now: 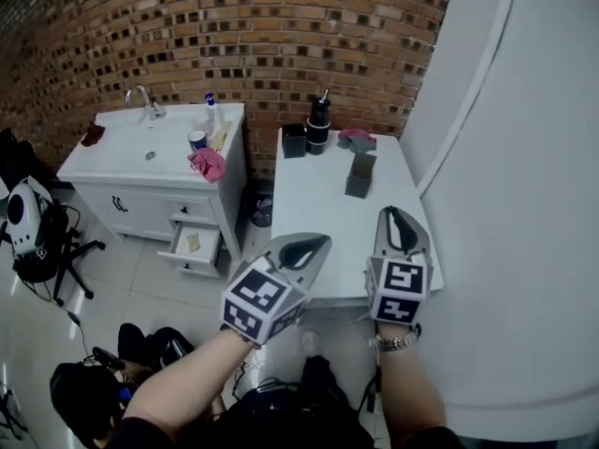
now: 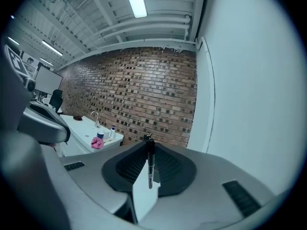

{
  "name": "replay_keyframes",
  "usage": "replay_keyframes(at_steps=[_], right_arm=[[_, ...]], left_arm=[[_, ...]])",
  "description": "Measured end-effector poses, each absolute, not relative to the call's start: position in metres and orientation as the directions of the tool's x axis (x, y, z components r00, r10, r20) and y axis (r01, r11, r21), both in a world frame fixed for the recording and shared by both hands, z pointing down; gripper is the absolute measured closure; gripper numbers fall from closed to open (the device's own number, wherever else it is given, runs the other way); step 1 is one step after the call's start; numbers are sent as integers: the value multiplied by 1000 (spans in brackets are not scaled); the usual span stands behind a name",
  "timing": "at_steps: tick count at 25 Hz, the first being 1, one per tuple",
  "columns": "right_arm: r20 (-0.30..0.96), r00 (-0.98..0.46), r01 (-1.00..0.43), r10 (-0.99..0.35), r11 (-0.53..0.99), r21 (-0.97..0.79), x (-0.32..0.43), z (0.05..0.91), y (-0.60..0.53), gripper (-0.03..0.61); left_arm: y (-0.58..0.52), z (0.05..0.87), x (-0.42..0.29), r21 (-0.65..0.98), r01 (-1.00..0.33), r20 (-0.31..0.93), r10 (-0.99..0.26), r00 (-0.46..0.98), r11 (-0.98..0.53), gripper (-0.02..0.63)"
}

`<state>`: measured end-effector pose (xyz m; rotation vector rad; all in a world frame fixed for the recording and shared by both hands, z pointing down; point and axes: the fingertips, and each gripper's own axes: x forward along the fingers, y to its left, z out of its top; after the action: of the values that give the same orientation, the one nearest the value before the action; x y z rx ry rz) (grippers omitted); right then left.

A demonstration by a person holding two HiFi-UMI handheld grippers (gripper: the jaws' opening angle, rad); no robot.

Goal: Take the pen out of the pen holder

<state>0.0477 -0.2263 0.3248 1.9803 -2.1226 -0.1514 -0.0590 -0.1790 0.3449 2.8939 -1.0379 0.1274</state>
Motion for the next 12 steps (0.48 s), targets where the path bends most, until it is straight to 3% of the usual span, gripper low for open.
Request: replay_keyframes(at_steps=[12], right_arm=[[55,-57,-958,-997,70,277,34,293,-127,511]], left_arm=[[-97,324,-57,12,-588,62,-586,808,-809,611]])
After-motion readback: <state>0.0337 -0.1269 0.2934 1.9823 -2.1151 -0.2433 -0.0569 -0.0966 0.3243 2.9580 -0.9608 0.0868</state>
